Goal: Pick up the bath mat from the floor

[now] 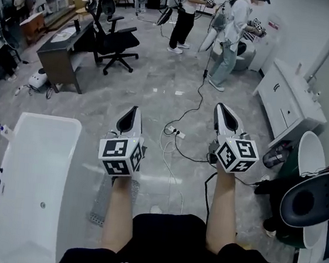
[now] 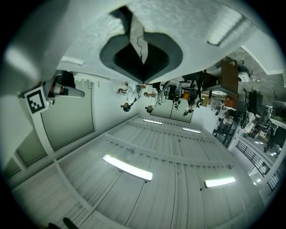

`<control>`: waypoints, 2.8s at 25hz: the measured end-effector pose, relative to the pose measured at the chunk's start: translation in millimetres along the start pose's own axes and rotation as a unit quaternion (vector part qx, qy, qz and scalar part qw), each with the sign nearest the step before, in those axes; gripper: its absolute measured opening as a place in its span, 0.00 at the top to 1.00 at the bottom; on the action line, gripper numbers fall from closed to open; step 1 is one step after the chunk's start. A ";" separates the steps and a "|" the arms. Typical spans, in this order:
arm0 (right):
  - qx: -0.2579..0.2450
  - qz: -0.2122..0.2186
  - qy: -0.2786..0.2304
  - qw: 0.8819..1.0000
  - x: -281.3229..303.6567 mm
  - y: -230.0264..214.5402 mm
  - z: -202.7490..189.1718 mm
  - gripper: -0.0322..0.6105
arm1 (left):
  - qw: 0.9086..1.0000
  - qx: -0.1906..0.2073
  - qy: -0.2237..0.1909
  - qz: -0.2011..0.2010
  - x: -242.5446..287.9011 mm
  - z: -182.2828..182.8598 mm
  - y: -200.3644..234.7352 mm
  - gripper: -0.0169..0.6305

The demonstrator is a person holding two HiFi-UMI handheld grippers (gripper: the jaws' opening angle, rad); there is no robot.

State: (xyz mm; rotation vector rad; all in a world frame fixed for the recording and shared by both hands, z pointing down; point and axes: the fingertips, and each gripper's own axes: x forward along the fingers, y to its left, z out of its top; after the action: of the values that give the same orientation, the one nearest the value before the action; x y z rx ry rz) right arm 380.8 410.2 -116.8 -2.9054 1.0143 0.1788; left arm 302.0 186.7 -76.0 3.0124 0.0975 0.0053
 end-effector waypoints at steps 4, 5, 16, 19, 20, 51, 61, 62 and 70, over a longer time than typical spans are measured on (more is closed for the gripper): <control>0.011 0.037 -0.002 0.999 35.8 4.6 -7.1 0.94 | 0.999 0.002 -0.008 0.041 9.3 7.0 24.4 0.98; 0.015 0.049 -0.001 0.999 44.0 9.1 -12.0 0.94 | 0.999 0.003 -0.010 0.052 7.7 7.0 31.2 0.98; 0.084 0.157 0.010 0.984 111.0 92.8 -50.1 0.94 | 0.985 0.014 0.002 0.172 -48.9 1.2 111.4 0.98; 0.110 0.201 0.014 0.973 127.0 140.4 -56.0 0.94 | 0.976 0.025 0.002 0.218 -86.2 12.2 141.3 0.98; 0.111 0.215 0.017 0.970 129.3 157.9 -58.5 0.94 | 0.972 0.025 0.002 0.232 -99.2 14.8 151.0 0.98; 0.128 0.601 0.080 0.785 79.5 579.0 -75.9 0.94 | 0.821 -0.010 -0.043 0.570 -433.5 32.8 255.0 0.98; 0.094 0.651 0.133 0.741 108.1 550.3 -134.7 0.94 | 0.781 -0.065 -0.048 0.619 -386.3 -26.8 242.9 0.98; 0.096 0.653 0.137 0.739 108.6 548.3 -138.1 0.94 | 0.780 -0.071 -0.049 0.620 -383.4 -31.7 240.1 0.98; 0.108 0.670 0.141 0.721 105.3 548.4 -140.5 0.94 | 0.769 -0.083 -0.045 0.632 -383.4 -36.9 230.6 0.98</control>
State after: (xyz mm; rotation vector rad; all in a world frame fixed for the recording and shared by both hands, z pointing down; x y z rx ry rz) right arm 133.5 -96.7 -0.7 -1.4238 2.6946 -0.3270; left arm -66.1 -61.6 -9.7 2.2706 -1.7673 -0.0028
